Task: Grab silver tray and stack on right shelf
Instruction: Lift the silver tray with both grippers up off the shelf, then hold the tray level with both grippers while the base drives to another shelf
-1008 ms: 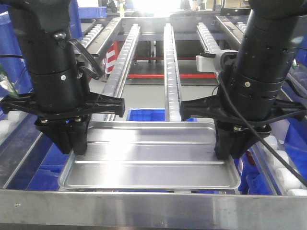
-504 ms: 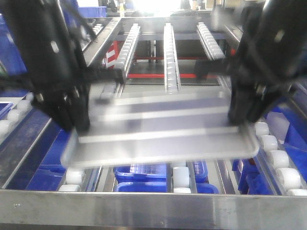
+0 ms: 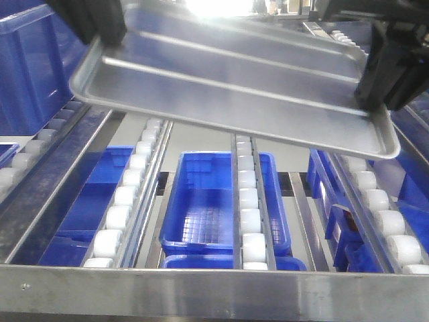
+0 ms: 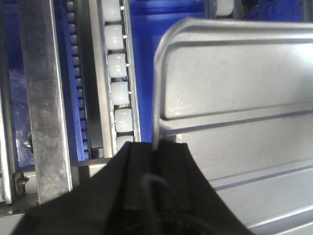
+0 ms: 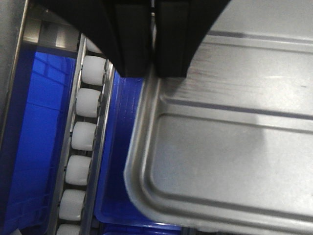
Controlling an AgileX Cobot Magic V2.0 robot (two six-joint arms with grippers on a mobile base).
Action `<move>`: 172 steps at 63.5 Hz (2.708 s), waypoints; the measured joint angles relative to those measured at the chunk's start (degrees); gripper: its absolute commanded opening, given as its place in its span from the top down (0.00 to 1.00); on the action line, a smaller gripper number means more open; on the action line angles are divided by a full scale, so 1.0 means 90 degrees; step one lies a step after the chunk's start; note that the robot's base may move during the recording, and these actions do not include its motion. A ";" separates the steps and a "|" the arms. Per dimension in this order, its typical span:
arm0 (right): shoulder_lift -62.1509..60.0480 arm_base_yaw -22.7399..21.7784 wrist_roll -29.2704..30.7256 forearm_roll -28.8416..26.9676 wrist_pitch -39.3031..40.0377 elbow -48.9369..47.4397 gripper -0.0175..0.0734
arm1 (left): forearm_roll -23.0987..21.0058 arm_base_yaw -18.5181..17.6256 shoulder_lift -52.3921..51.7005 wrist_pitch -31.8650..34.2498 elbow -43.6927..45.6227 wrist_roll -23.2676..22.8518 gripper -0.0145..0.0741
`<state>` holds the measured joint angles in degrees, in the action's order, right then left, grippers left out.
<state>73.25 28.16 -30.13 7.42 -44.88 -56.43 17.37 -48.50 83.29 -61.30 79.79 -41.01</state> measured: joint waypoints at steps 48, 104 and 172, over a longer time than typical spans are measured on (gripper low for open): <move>-0.0063 0.0000 0.0032 0.0000 -0.0369 -0.0279 0.75 | 0.0229 -0.0042 0.0410 -0.0301 0.0050 -0.0225 0.94; -0.0063 0.0009 0.0032 0.0000 -0.0415 -0.0283 0.75 | 0.0224 -0.0042 0.0410 -0.0314 0.0050 -0.0225 0.94; -0.0063 0.0009 0.0032 -0.0012 -0.0415 -0.0283 0.75 | 0.0233 -0.0042 0.0410 -0.0323 0.0050 -0.0225 0.94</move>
<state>72.69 28.24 -29.84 7.32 -48.62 -58.98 19.47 -48.88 86.99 -64.21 80.24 -43.04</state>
